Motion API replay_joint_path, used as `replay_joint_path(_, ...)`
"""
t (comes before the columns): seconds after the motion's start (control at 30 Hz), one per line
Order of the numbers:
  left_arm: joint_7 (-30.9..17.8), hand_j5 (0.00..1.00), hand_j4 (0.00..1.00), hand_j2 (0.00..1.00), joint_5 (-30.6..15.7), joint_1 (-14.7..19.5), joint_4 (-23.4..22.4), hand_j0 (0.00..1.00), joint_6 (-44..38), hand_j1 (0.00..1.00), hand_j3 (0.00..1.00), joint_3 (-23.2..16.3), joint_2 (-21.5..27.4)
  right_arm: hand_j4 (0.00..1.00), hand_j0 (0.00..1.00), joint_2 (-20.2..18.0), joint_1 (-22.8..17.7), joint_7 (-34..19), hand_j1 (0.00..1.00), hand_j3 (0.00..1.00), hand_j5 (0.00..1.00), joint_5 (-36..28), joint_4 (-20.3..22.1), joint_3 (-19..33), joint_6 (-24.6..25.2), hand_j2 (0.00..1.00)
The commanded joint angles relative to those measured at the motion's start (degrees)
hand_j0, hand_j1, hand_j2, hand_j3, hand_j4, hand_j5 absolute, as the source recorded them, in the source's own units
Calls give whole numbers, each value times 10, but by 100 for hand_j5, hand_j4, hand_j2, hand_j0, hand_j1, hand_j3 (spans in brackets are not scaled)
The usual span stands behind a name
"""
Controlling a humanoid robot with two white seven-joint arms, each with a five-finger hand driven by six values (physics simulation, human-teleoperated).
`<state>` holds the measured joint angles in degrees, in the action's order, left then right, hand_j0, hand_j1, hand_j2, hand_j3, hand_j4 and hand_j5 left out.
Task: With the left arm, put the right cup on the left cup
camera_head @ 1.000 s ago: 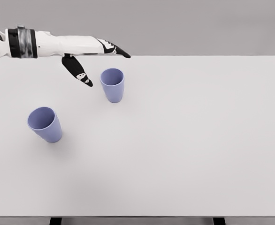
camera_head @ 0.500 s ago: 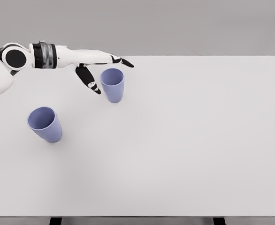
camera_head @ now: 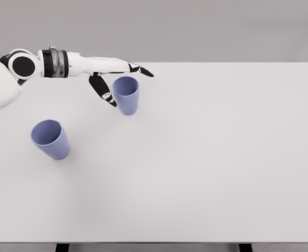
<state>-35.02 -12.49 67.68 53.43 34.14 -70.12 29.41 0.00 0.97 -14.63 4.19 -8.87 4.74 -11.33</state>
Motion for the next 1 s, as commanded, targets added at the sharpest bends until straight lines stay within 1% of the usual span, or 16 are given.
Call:
replay_joint_path(0.0, 0, 100, 100, 100, 10, 0, 1, 100, 0, 100, 100, 2, 1, 100, 100, 0, 0, 0, 100, 100, 100, 0, 0, 0, 0, 100)
replay_joint_path(0.17, 0, 100, 100, 100, 71, 0, -4, 100, 9, 100, 100, 9, 5, 100, 100, 0, 0, 0, 100, 100, 100, 0, 0, 0, 0, 100)
replay_joint_path(0.27, 0, 100, 100, 100, 77, 0, -10, 100, 9, 100, 100, 16, 0, 100, 100, 0, 0, 0, 100, 100, 100, 0, 0, 0, 0, 100)
replay_joint_path(0.33, 0, 100, 100, 100, 93, 1, -20, 100, 9, 100, 100, 34, -3, 100, 100, 0, 0, 0, 100, 100, 100, 0, 0, 0, 0, 100)
replay_joint_path(0.4, 0, 100, 100, 100, 93, 1, -43, 100, 9, 100, 100, 36, -14, 100, 100, 0, 0, 0, 100, 100, 100, 0, 0, 0, 0, 100)
replay_joint_path(0.47, 0, 100, 100, 100, 93, 1, -56, 100, 9, 100, 100, 37, -22, 100, 100, 0, 0, 0, 100, 100, 100, 0, 0, 0, 0, 100)
replay_joint_path(0.6, 0, 100, 100, 100, 92, 0, -57, 100, 9, 100, 100, 44, -23, 100, 100, 0, 0, 0, 100, 100, 100, 0, 0, 0, 0, 100)
replay_joint_path(0.83, 0, 100, 100, 100, 92, 0, -56, 100, 9, 100, 100, 44, -21, 100, 100, 0, 0, 0, 100, 100, 100, 0, 0, 0, 0, 100)
replay_joint_path(0.97, 0, 100, 100, 100, 95, -4, -56, 100, 9, 100, 100, 43, -29, 100, 100, 0, 0, 0, 100, 100, 100, 0, 0, 0, 0, 100)
